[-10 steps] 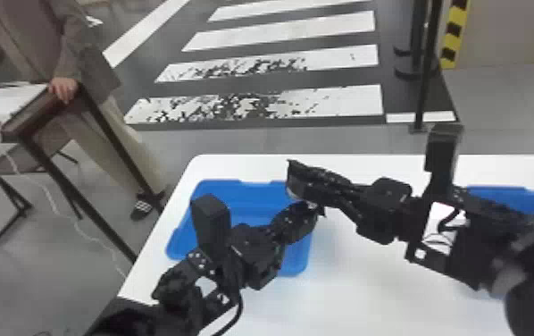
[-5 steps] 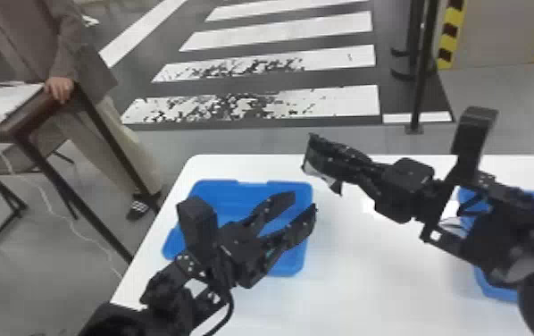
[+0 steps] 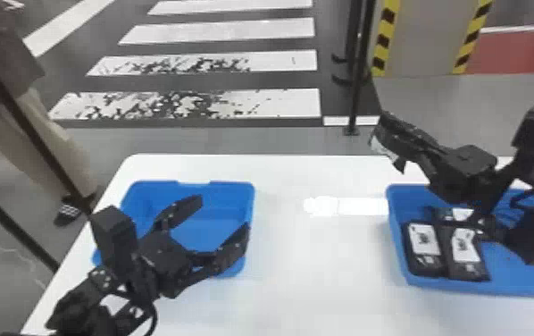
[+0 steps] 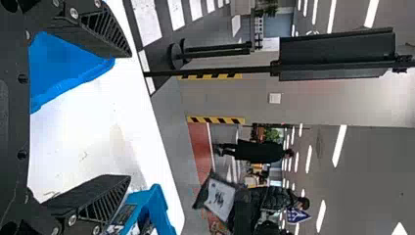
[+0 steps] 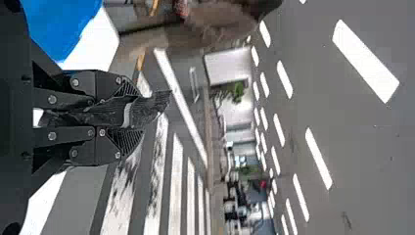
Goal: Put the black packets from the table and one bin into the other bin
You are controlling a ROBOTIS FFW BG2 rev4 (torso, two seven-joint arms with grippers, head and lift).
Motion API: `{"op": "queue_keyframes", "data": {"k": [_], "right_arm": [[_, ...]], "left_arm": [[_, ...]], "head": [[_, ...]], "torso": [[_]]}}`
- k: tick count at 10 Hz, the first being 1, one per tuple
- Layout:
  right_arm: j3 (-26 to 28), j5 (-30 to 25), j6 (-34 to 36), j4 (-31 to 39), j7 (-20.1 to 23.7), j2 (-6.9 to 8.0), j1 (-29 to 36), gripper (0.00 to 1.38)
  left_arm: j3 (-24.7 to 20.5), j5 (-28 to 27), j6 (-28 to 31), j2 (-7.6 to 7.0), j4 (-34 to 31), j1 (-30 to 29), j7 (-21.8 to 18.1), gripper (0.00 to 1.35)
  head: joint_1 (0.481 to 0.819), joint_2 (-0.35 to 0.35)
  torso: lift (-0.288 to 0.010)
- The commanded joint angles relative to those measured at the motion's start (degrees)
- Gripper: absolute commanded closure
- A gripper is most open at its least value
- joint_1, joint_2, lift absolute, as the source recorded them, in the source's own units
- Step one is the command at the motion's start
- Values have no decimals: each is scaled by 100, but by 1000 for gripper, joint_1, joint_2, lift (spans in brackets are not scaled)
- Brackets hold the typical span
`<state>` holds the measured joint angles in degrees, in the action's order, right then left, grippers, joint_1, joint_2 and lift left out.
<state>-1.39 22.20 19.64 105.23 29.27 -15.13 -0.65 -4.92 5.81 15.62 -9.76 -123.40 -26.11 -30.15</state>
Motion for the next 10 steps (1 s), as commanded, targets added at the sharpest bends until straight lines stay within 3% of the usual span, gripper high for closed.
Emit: {"op": "queue_keyframes", "data": {"k": [1, 3, 5, 6, 7, 8, 10], "right_arm": [[859, -746, 342, 340, 0, 36, 515, 1197], [1396, -952, 441, 129, 0, 63, 768, 1197], [1407, -1135, 483, -82, 0, 106, 754, 1179], [1453, -1123, 300, -166, 0, 124, 810, 878], [1602, -1226, 89, 87, 0, 177, 1064, 380], [1830, -1203, -488, 425, -97, 317, 1514, 53], [1979, -644, -2020, 636, -272, 590, 2470, 157]], "left_arm": [[-68, 2, -43, 26, 0, -33, 0, 99], [-170, 25, -43, 53, 0, -103, 0, 99], [-170, 13, -71, 79, 0, -75, 9, 99], [-159, 13, -99, 79, 15, -61, 18, 98], [-159, 13, -156, 88, 15, -61, 26, 98], [-159, 25, -352, 97, 15, -89, 114, 99], [-182, 333, -957, 360, 0, -412, 598, 98]], "head": [[695, 61], [695, -63], [695, -113], [695, -122], [695, -129], [695, -137], [695, -155]], "torso": [[-110], [-110], [-110], [-110], [-110], [-110], [-110]]}}
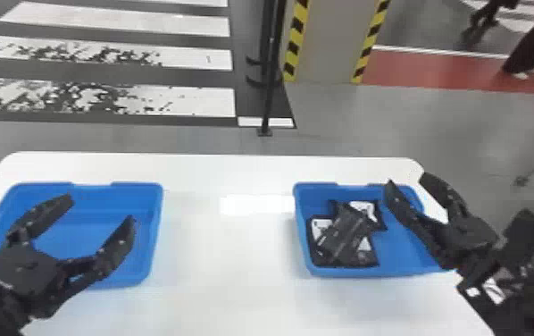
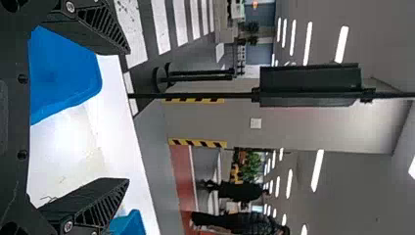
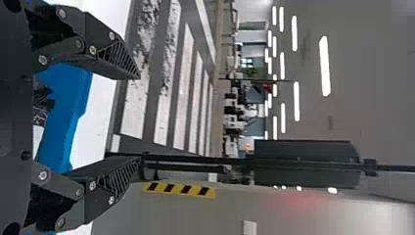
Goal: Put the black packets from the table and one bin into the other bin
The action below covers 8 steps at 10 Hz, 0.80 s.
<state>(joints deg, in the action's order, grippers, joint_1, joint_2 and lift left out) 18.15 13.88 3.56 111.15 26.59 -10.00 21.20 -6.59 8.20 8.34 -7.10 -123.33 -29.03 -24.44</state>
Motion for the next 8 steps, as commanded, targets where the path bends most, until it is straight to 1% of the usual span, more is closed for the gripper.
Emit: {"op": "queue_keyframes", "data": {"k": [1, 2, 3, 4, 5, 6, 7, 8], "right_arm": [[25, 212, -679, 227, -31, 183, 622, 188], [-10, 234, -764, 480, -40, 262, 931, 191], [-21, 223, -764, 789, -102, 350, 1240, 191], [-21, 223, -707, 1141, -198, 420, 1564, 191], [-21, 74, -398, 1675, -330, 481, 1915, 191], [-21, -120, -75, 2280, -515, 534, 2351, 191], [-21, -211, 178, 2688, -691, 552, 2661, 191], [-21, -257, 249, 2800, -743, 569, 2815, 191]], "left_arm": [[42, 357, -581, 218, -7, -345, 299, 98], [339, 700, -1031, 235, -7, -598, 677, 98], [613, 825, -1593, 244, -7, -866, 1099, 99], [659, 780, -1959, 253, -35, -1020, 1372, 99], [544, 665, -1973, 323, -119, -1245, 1635, 101], [362, 288, -1973, 446, -274, -1541, 2022, 104], [202, -203, -2043, 552, -443, -1780, 2391, 99], [133, -614, -2100, 587, -443, -1864, 2602, 99]], "head": [[695, -157], [695, -151], [695, -149], [695, -150], [695, -149], [695, -129], [695, -108], [695, -63]], "torso": [[-110], [-110], [-110], [-110], [-110], [-110], [-110], [-110]]}}
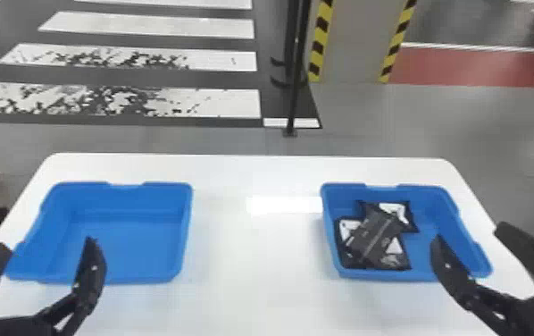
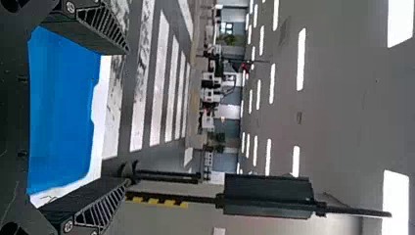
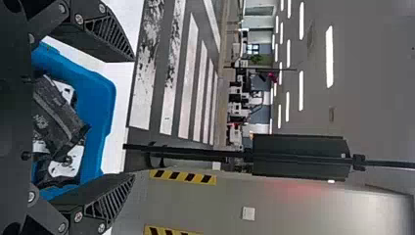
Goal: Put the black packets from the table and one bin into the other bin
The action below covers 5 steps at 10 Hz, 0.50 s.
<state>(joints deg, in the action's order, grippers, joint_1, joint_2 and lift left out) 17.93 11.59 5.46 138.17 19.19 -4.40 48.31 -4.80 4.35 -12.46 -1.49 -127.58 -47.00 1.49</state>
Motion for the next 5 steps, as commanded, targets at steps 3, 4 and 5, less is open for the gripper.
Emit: {"op": "queue_keyframes", "data": {"k": [3, 4, 5], "right_arm": [[1, -85, -167, -127, 50, 35, 132, 191], [-11, -177, -209, -240, 190, 27, 34, 191], [-57, -279, -209, -254, 243, 0, -51, 191]], "left_arm": [[115, -81, -118, -9, -18, -123, 26, 98], [126, -36, -90, -18, -18, -109, 26, 98], [172, -24, -48, -44, -18, -95, 26, 98]], "head": [[695, -26], [695, -34], [695, -35]], "torso": [[-110], [-110], [-110]]}}
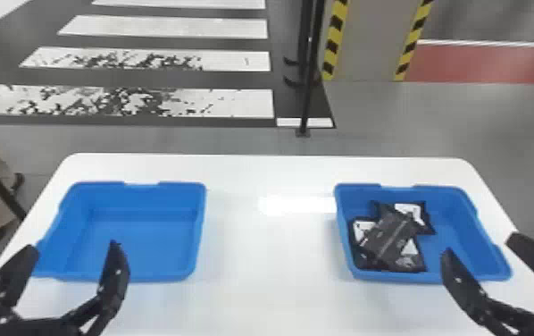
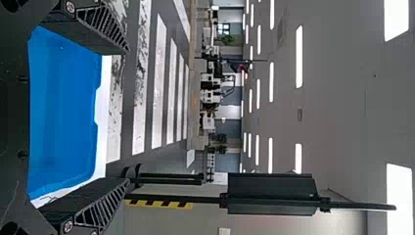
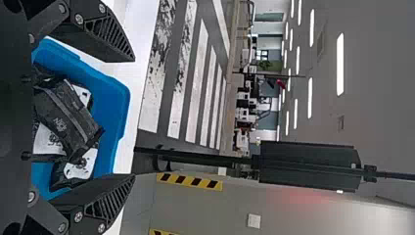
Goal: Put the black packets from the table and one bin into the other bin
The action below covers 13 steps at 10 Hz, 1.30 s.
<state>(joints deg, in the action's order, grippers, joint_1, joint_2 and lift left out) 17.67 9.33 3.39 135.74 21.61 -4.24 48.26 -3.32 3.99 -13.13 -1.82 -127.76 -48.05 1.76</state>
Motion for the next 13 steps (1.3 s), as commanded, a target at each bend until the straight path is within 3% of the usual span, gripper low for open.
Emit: {"op": "queue_keyframes", "data": {"k": [1, 13], "right_arm": [[-31, -53, -30, -39, 1, -15, -45, 191], [-53, -87, -86, 101, 28, -77, -59, 191]], "left_arm": [[92, 12, 47, -55, 0, 24, 0, 98], [104, 138, 300, -99, -155, 24, -123, 102]], "head": [[695, -32], [695, -39]], "torso": [[-110], [-110]]}}
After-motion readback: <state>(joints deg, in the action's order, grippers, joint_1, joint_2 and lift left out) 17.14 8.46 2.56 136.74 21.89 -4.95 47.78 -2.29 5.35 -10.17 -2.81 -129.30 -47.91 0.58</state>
